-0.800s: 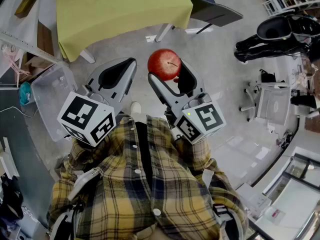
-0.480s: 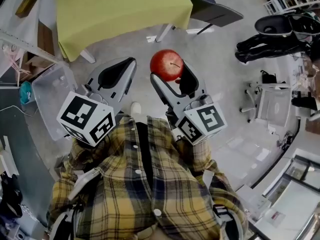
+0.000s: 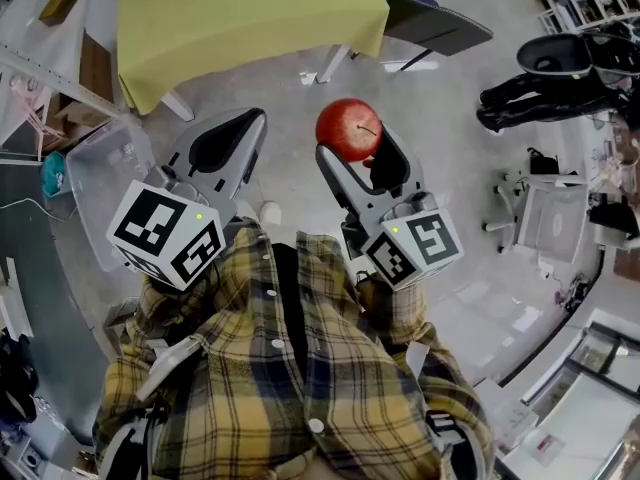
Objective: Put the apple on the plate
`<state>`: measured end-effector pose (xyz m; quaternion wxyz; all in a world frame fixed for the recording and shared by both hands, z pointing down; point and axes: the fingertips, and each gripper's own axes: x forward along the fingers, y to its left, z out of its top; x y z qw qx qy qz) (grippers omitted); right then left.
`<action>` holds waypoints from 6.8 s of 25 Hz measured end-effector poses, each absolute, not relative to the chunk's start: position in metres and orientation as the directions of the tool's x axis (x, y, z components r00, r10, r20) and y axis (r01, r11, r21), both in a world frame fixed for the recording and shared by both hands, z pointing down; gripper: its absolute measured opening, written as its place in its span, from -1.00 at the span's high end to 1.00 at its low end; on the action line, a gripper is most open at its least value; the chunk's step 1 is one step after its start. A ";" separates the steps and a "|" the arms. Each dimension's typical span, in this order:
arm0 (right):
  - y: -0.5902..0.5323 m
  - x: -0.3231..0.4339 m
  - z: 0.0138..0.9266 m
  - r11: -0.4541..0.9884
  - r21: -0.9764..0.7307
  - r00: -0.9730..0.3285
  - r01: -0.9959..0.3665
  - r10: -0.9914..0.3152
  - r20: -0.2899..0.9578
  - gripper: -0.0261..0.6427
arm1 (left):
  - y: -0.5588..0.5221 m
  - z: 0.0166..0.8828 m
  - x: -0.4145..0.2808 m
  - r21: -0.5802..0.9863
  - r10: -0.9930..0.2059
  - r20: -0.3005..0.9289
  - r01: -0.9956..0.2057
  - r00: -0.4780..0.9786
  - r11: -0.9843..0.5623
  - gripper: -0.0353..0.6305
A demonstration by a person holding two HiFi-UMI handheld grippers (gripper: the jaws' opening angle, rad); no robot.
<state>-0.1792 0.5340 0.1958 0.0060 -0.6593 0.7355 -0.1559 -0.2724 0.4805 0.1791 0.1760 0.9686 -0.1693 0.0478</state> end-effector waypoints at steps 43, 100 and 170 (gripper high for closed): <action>0.311 -0.098 0.213 -0.107 -0.235 0.034 -0.966 -0.955 0.295 -0.15 | 0.231 0.192 -0.182 0.373 -0.148 0.161 -0.199 0.976 -0.906 0.87; 0.153 0.101 0.250 0.276 -0.325 -0.383 -0.904 -0.860 0.337 -0.15 | 0.099 0.218 -0.030 0.381 -0.590 0.222 -0.626 0.776 -0.680 0.87; -0.087 0.068 0.353 0.473 -0.389 -0.613 -0.790 -0.618 0.493 -0.15 | -0.078 0.278 -0.040 0.439 -0.672 0.390 -0.769 0.630 -0.465 0.87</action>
